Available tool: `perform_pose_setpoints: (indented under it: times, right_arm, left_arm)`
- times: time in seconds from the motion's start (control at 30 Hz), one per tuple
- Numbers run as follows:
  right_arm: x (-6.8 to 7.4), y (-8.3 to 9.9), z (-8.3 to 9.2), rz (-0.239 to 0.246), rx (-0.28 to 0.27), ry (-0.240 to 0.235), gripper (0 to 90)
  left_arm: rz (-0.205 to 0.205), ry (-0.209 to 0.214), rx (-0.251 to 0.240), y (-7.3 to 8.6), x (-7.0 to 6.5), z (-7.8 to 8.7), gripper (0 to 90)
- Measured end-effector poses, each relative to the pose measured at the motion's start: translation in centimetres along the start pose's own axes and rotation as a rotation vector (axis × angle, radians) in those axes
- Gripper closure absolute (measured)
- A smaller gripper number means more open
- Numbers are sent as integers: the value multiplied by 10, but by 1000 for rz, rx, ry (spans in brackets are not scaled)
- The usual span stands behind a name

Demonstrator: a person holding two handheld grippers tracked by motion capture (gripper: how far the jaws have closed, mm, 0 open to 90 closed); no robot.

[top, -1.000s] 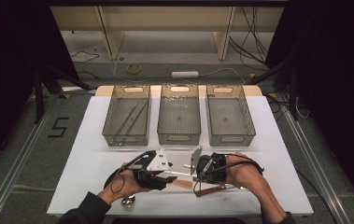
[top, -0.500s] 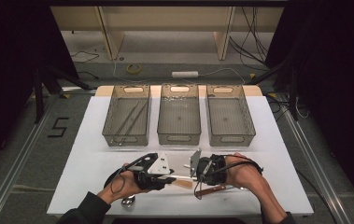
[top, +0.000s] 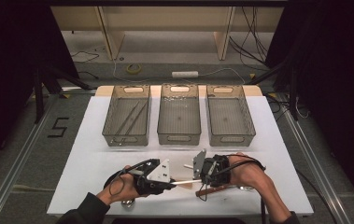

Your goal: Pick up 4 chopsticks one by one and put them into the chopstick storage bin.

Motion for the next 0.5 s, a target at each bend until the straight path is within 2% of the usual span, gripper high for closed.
perform_pose_setpoints:
  times: [0.17,0.27,0.33,0.5]
  right_arm:
    - [-9,-1,13,-78,-88,53,610]
    - [-14,-2,21,-166,-156,71,514]
    - [-20,-2,27,-214,-201,106,464]
    - [-27,-2,38,-300,-325,146,406]
  left_arm:
    - [61,-47,-37,1,12,6,828]
    - [98,-93,-63,2,20,12,828]
    - [123,-129,-78,2,24,15,829]
    - [205,-201,-123,3,38,26,828]
Point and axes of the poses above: each handheld gripper's, and its own axes: z roughly backward along the jaws, y roughly out of its underside, x roughly to its left, the point moved 7 cm from there along -z, roughly forward along the jaws, and after that the axes turned 1 degree about x, right-handed, at the moved point
